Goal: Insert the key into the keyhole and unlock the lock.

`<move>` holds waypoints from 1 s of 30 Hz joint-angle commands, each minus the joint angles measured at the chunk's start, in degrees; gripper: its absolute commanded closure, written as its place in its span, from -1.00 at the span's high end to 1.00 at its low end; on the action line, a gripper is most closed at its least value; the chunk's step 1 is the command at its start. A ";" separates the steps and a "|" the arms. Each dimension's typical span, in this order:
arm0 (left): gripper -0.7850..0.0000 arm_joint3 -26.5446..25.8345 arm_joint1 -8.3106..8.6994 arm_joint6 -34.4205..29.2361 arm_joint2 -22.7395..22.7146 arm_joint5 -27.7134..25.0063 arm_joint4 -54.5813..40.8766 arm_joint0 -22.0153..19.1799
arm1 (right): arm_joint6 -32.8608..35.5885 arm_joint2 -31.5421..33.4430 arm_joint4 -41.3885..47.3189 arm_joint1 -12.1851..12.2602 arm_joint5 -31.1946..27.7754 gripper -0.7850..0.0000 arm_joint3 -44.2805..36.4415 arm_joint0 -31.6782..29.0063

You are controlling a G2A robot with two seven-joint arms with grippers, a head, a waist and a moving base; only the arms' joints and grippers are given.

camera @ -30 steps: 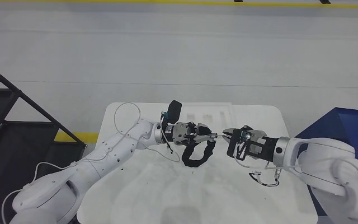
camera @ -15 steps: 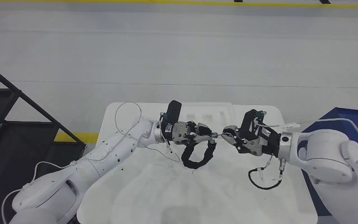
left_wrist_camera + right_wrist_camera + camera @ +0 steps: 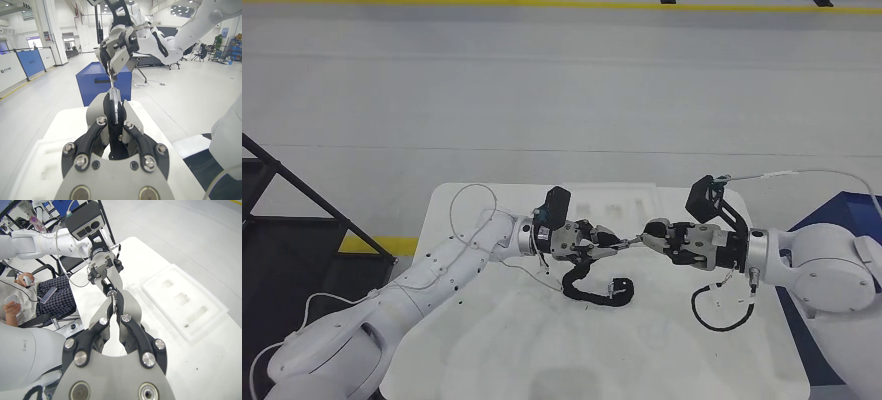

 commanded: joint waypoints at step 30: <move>-1.00 7.76 -3.08 -10.60 3.70 -0.35 8.80 8.05 | -4.43 7.63 -2.67 1.05 -4.20 1.00 -2.15 -5.18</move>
